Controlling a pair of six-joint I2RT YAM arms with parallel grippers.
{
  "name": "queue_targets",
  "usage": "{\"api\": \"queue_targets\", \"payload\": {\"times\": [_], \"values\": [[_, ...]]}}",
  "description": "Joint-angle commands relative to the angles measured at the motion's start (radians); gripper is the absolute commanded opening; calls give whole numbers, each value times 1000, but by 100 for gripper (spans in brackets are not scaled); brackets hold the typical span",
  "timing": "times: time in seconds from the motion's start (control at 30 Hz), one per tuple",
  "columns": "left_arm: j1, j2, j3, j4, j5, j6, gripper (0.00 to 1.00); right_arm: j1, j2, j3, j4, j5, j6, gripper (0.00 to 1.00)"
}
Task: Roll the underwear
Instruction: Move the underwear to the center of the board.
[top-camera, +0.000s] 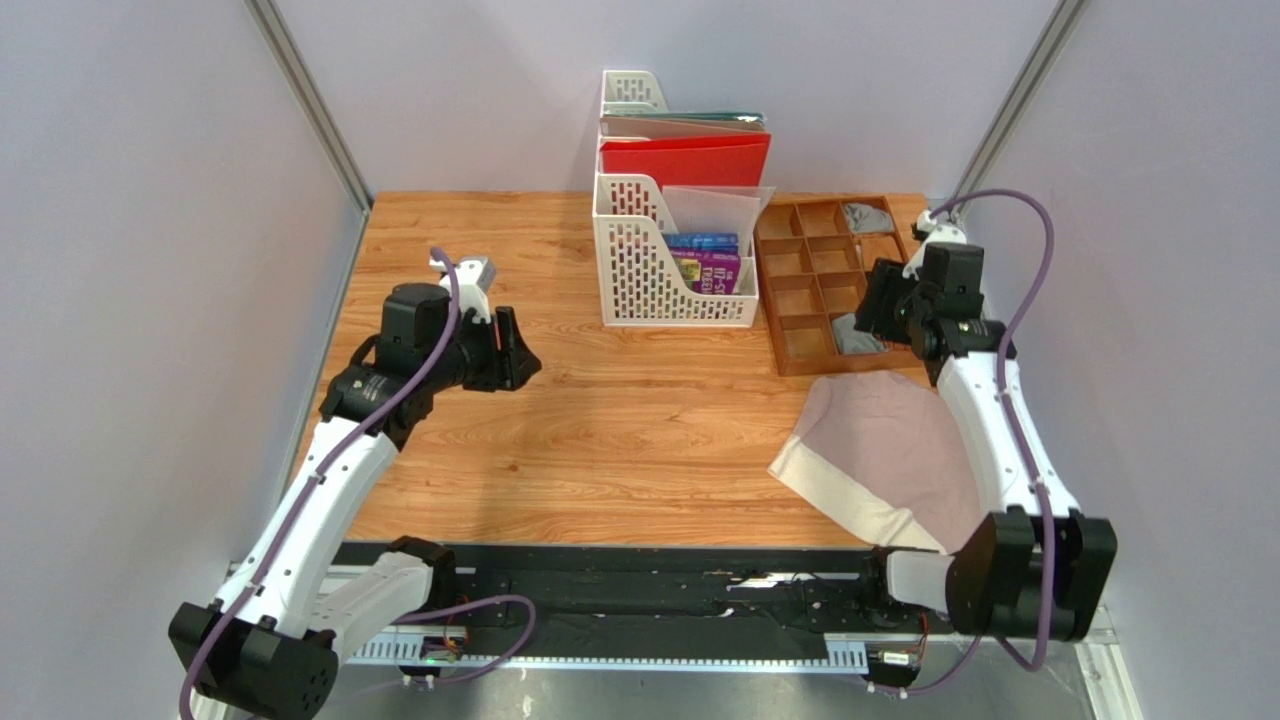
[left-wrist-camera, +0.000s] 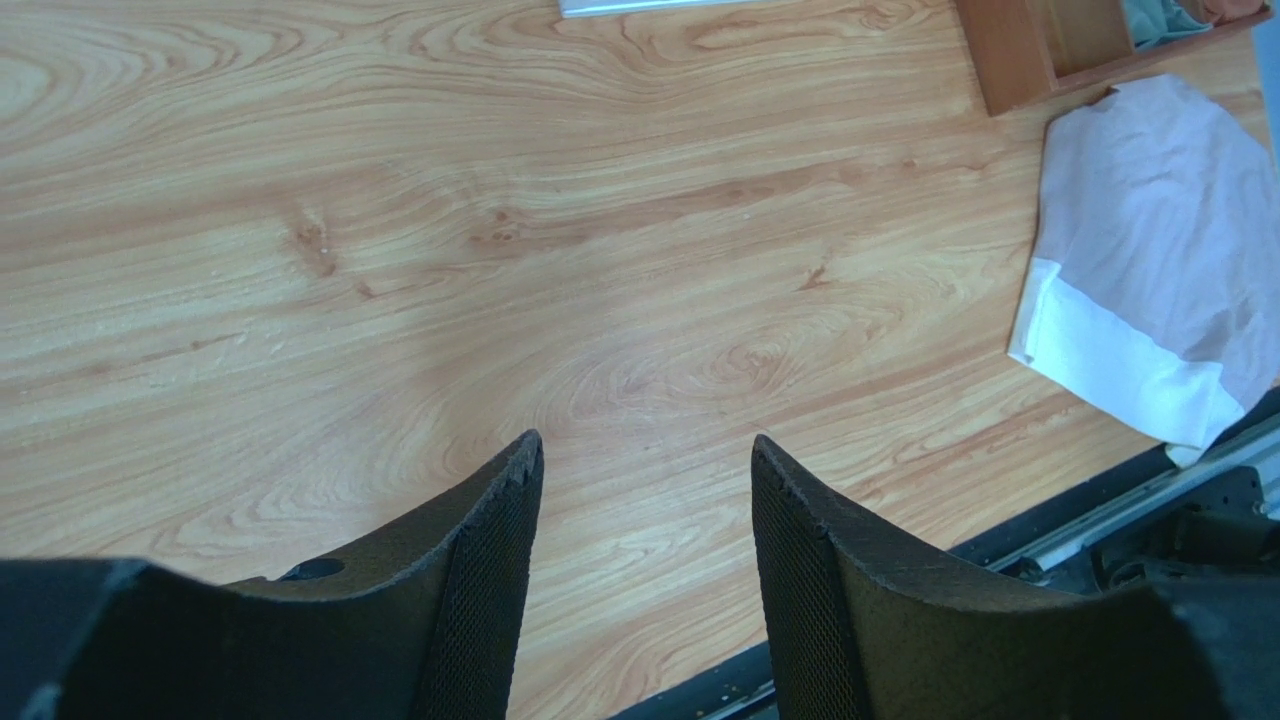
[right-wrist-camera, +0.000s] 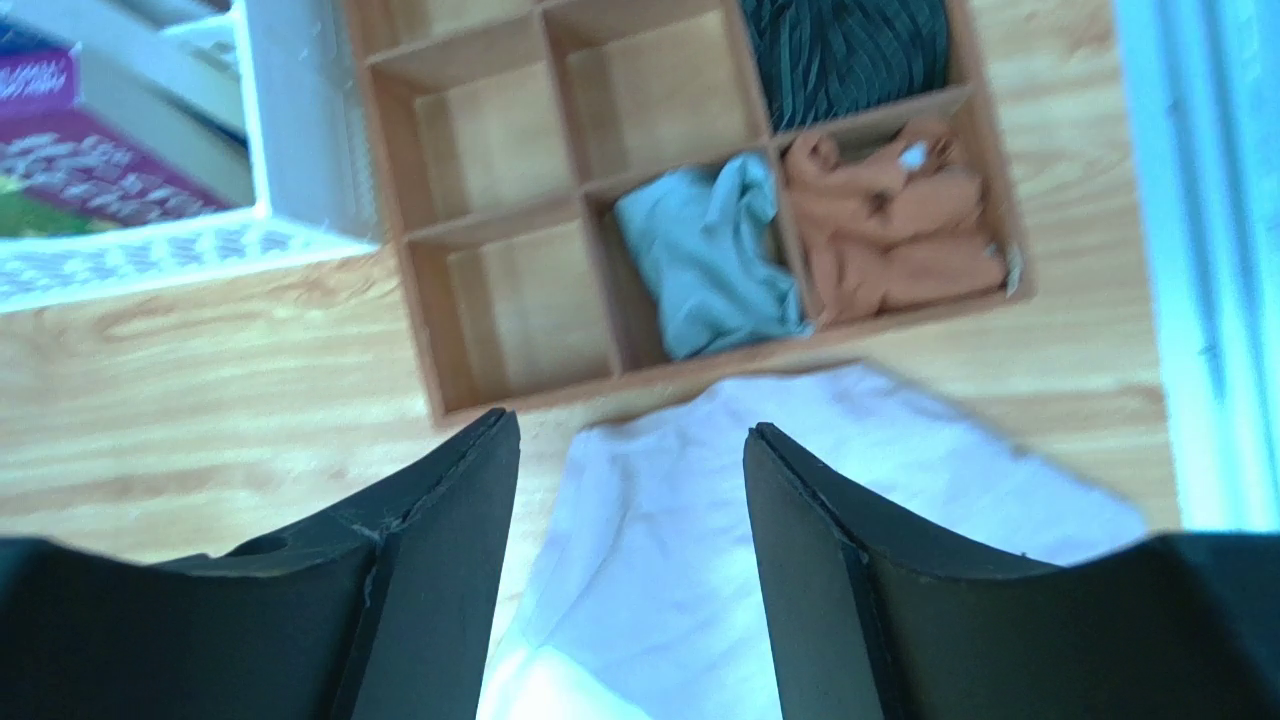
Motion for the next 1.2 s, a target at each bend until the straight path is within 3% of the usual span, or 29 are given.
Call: {"api": "queue_targets", "payload": {"times": [0.0,0.2,0.37,0.5,0.67,0.77,1.17], "values": [[13,-20,-13,44,-23,11,59,55,-122,-129,41,-54,105,61],[-25,-39,-52,70,-26,-26,62,250,-267,-313,111,1,220,60],[-304,4,-101,199,-115,-137,62,279,-304,-397,107,27,288,59],[-485,213,-124,465,-117,-217,62,276,-340,-405,61,172,306,59],[-637,521,16,630,-76,-248,61,243,-342,-371,7,234,350,59],[-684,730,115,693,-63,-260,59,218,-385,-379,0,222,380,59],[-757,1062,338,757,4,-305,54,209,-512,-374,-39,193,386,59]]}}
